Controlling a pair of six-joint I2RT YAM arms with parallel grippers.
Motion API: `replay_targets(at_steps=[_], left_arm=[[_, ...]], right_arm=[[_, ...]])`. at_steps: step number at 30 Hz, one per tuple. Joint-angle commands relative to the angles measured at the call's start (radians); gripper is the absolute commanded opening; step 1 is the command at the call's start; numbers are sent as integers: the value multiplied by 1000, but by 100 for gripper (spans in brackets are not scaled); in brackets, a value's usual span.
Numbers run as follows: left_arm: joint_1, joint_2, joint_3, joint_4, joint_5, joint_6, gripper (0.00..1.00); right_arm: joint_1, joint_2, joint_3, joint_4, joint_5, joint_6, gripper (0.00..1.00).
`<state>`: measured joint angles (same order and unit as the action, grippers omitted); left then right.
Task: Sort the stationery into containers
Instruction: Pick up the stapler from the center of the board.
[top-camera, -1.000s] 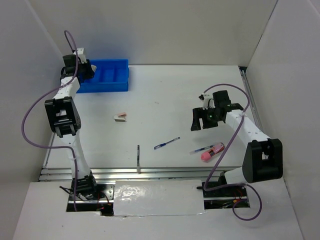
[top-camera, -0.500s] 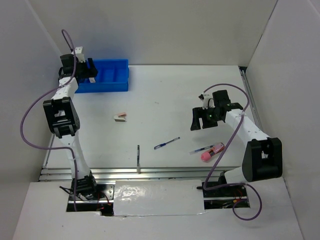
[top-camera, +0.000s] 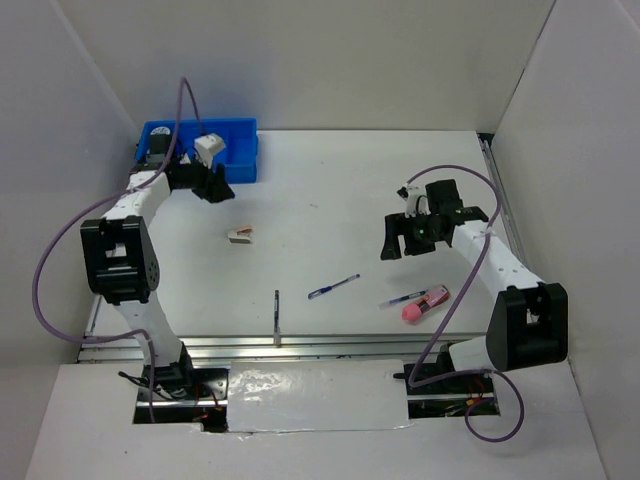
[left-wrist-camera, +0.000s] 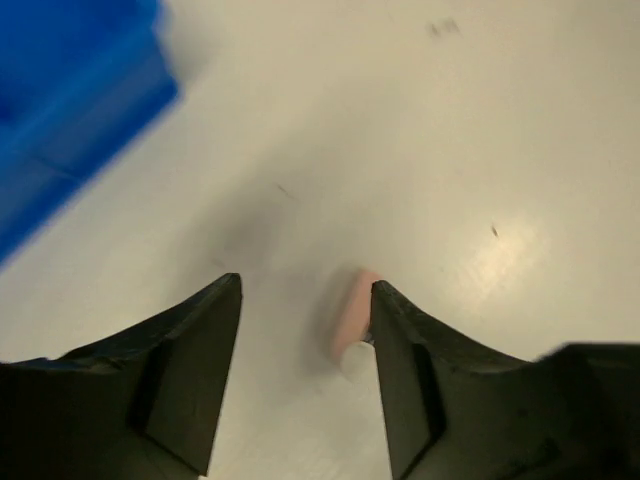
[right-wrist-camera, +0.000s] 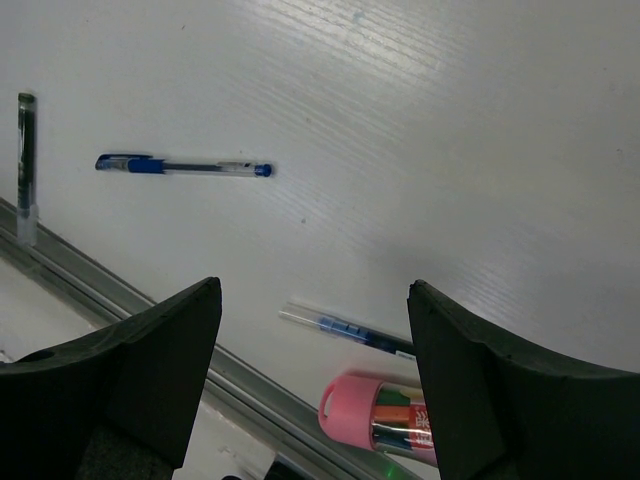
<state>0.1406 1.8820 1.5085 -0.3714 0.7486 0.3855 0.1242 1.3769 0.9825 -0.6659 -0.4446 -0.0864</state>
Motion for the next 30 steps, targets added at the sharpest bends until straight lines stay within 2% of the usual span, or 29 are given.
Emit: replay_targets(at_steps=[1,6,14,24,30], left_arm=[[-54,19,-85,-161,31,183,68],[-95,3,-192,-106,-34,202,77],[-116,-57,-326,52,-213,112,73],[-116,-29,-240,48,-172,81,65],[-118,8,-188,-10,-157,114,72]], right_arm=[[14,-36,15,0,1,-1,81],[14,-56,2,-1,15,-3,82],[15,-56,-2,2,9,-3,82],[15,-59,-8,3,10,-4,81],[18,-64,-10,-1,14,-7,81]])
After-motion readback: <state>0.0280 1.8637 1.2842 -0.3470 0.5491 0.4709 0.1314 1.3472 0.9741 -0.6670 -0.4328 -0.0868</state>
